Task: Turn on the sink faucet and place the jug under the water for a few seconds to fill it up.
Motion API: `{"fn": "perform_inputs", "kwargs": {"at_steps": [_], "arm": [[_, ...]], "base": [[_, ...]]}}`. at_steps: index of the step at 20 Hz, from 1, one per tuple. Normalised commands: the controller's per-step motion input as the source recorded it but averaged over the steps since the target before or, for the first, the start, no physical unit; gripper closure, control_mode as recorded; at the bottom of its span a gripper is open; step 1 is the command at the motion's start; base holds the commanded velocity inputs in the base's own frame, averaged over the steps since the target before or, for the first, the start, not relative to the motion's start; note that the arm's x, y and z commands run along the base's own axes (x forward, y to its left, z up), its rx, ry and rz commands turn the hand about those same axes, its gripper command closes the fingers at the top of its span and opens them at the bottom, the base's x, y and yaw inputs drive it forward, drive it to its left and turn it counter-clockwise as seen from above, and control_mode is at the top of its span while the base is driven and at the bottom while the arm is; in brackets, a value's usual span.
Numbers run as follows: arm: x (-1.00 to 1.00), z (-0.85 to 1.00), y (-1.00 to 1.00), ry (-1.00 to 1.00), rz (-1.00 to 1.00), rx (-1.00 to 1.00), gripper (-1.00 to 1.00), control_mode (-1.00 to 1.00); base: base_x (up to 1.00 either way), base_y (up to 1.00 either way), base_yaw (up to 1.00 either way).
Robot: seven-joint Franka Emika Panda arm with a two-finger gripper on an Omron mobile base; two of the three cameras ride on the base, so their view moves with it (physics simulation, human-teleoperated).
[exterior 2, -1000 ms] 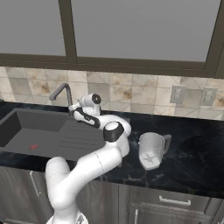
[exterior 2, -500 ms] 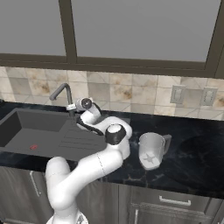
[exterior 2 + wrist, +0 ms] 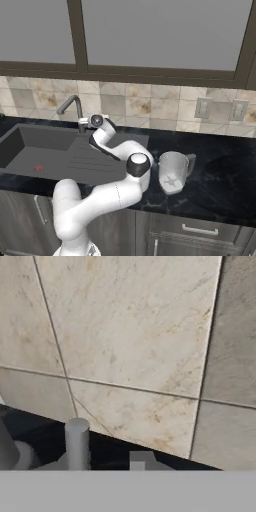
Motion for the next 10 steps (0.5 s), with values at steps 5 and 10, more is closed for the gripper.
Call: {"fn": "perform_inputs", "kwargs": {"at_steps": [5,10], "arm": [[0.00,-0.18,-0.80,0.07,-0.07,0.06,1.00,-1.00],[0.00,-0.25,-0.77,0.11,-0.08,0.07,1.00,-1.00]], "base": [[0.00,0.00,0.00],[0.00,0.00,0.00]]}}
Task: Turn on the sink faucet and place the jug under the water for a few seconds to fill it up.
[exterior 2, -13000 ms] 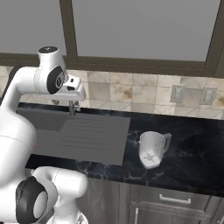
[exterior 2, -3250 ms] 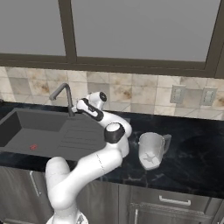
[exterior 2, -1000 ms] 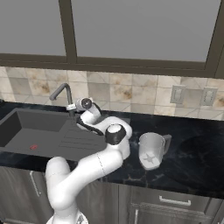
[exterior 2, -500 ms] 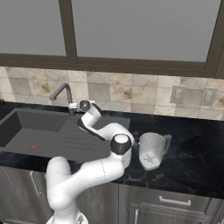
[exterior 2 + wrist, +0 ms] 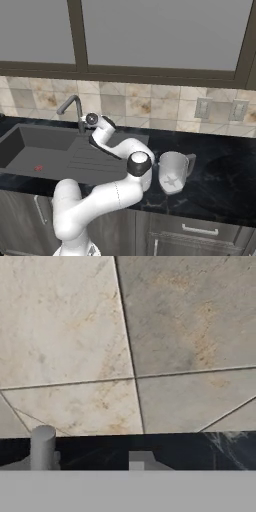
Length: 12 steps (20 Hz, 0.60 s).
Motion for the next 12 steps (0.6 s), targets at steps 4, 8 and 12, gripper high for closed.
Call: {"fn": "perform_inputs", "kwargs": {"at_steps": [4,8,12], "arm": [[0.00,-0.37,-0.72,0.12,-0.08,0.08,1.00,-1.00],[0.00,-0.40,-0.66,0.08,-0.07,0.07,1.00,-1.00],[-0.12,-0.18,-0.62,0.01,-0.02,0.13,1.00,-1.00]], "base": [[0.00,0.00,0.00],[0.00,0.00,0.00],[0.00,0.00,0.00]]}}
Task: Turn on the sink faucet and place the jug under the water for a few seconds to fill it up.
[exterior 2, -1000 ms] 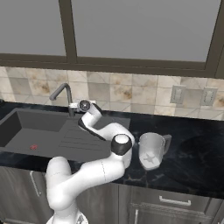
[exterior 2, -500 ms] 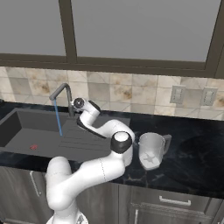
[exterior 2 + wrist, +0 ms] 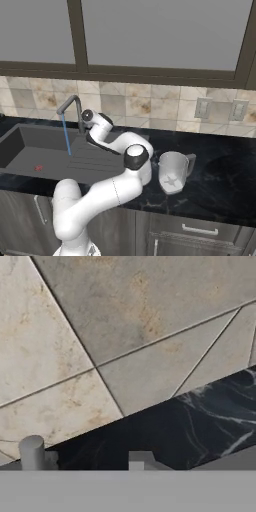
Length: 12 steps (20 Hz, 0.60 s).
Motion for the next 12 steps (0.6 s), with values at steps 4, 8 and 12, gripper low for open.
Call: {"fn": "perform_inputs", "kwargs": {"at_steps": [4,8,12], "arm": [[-0.35,-0.11,-0.74,0.00,0.02,0.13,-1.00,-1.00],[-0.46,0.00,-0.70,0.00,0.05,0.13,-1.00,-1.00],[-0.24,0.06,-0.52,0.00,0.04,0.12,-1.00,-1.00]], "base": [[0.00,0.00,0.00],[0.00,0.00,0.00],[0.00,0.00,0.00]]}}
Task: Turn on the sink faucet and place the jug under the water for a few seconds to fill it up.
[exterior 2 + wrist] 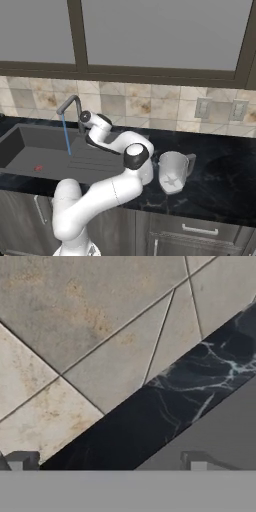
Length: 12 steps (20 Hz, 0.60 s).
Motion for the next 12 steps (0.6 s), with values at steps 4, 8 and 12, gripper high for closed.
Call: {"fn": "perform_inputs", "kwargs": {"at_steps": [4,8,12], "arm": [[-0.11,0.36,-0.56,0.00,0.06,0.13,-1.00,-1.00],[-0.05,0.56,-0.60,0.00,0.07,0.15,-1.00,-1.00],[-0.01,0.82,-0.52,0.00,0.00,0.11,-1.00,-1.00]], "base": [[0.00,0.00,0.00],[0.00,0.00,0.00],[0.00,0.00,0.00]]}}
